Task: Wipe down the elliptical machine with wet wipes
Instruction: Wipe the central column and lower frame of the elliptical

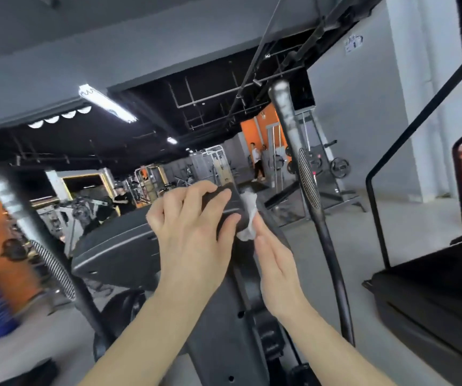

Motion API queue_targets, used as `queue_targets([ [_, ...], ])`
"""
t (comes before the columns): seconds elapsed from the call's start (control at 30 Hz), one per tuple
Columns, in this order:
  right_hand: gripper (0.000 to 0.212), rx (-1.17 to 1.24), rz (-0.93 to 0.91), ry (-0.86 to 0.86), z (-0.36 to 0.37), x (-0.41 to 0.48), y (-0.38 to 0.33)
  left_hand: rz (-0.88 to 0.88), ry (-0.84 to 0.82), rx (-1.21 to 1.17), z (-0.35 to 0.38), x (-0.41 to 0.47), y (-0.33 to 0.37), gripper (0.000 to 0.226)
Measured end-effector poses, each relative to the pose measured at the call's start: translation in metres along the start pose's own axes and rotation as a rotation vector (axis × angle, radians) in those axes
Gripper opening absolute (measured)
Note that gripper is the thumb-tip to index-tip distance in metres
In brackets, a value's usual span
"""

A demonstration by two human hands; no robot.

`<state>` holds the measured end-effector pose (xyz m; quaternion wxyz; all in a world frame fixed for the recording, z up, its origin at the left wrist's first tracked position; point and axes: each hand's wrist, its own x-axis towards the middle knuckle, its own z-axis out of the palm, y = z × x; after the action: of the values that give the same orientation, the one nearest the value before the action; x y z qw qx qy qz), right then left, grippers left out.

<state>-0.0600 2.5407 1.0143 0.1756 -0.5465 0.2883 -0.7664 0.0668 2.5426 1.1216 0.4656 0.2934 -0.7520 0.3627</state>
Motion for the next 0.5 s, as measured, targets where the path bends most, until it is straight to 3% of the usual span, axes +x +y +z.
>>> queue_targets([
  [0.17,0.036,-0.214,0.154,0.069,-0.012,0.004,0.067,0.02,0.065,0.018,0.01,-0.002,0.002,0.03],
  [0.3,0.071,-0.29,0.414,-0.069,-0.014,0.012,0.085,0.006,0.147,0.037,0.022,0.0,0.006,0.028],
  [0.4,0.074,-0.304,0.461,-0.07,-0.01,0.018,0.085,0.004,0.196,0.045,0.027,0.002,0.01,0.027],
  [0.5,0.081,-0.201,0.343,-0.014,-0.008,0.014,0.076,0.011,0.228,0.054,0.028,0.003,0.011,0.026],
])
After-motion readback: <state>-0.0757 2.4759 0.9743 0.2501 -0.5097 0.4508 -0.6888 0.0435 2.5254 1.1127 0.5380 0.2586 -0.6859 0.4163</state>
